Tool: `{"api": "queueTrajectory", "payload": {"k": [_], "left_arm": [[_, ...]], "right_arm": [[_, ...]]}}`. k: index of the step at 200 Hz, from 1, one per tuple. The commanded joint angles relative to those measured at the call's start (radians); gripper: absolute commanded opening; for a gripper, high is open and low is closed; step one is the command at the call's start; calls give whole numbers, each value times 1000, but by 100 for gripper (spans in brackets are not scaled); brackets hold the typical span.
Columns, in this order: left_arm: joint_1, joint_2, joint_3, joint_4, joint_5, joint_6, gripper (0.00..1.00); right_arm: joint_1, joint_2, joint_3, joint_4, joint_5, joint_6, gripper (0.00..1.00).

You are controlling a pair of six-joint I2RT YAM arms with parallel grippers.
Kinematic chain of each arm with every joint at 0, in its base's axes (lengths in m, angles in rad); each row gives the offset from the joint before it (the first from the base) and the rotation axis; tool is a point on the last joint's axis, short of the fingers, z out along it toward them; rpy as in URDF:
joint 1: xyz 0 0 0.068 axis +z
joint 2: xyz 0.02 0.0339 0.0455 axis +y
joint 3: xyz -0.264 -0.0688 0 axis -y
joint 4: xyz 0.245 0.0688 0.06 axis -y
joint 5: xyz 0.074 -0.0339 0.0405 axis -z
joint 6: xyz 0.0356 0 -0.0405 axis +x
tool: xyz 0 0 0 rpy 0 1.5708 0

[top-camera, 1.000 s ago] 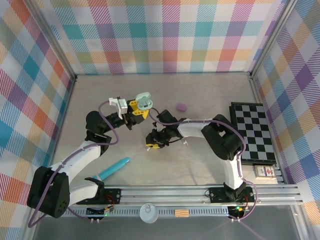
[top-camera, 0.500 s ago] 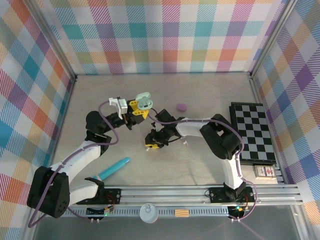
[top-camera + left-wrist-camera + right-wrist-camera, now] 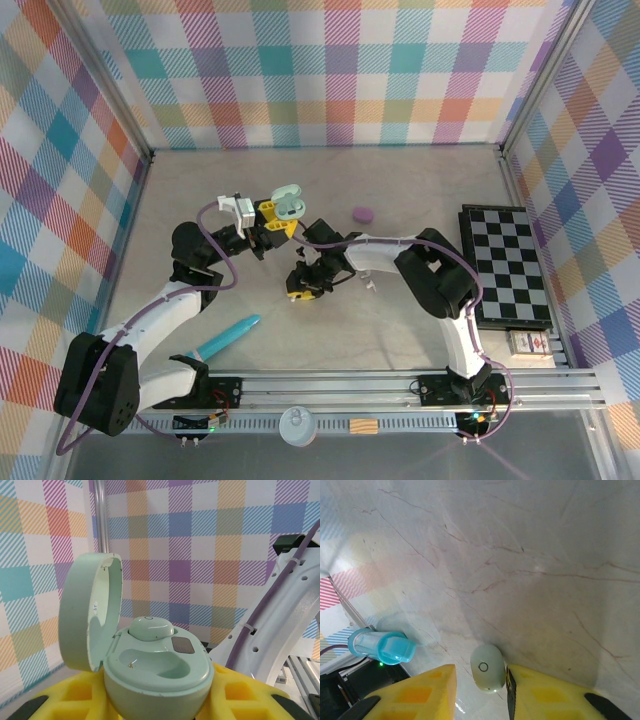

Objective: Insert wireless bluetooth earbuds into charging case

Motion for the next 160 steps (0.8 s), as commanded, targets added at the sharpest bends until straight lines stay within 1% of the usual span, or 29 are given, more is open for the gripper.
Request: {"api": "queueTrajectory", "payload": {"k": [1, 41, 104, 129, 160], "left_arm": [[5, -10, 17, 25, 14, 8, 31], [7, -17, 14, 26, 11, 8, 31], [8, -19, 12, 21, 12, 9, 31], [8, -25, 10, 19, 10, 11, 31], [8, -27, 9, 0, 6, 27, 31]], "right_arm": [[9, 24, 32, -65, 18, -30, 33], [9, 52, 66, -115, 35, -24, 30], [9, 59, 72, -127, 38, -20, 22], [9, 30, 62, -123, 48, -28, 21], [1, -62, 19, -131, 112, -36, 21]]}}
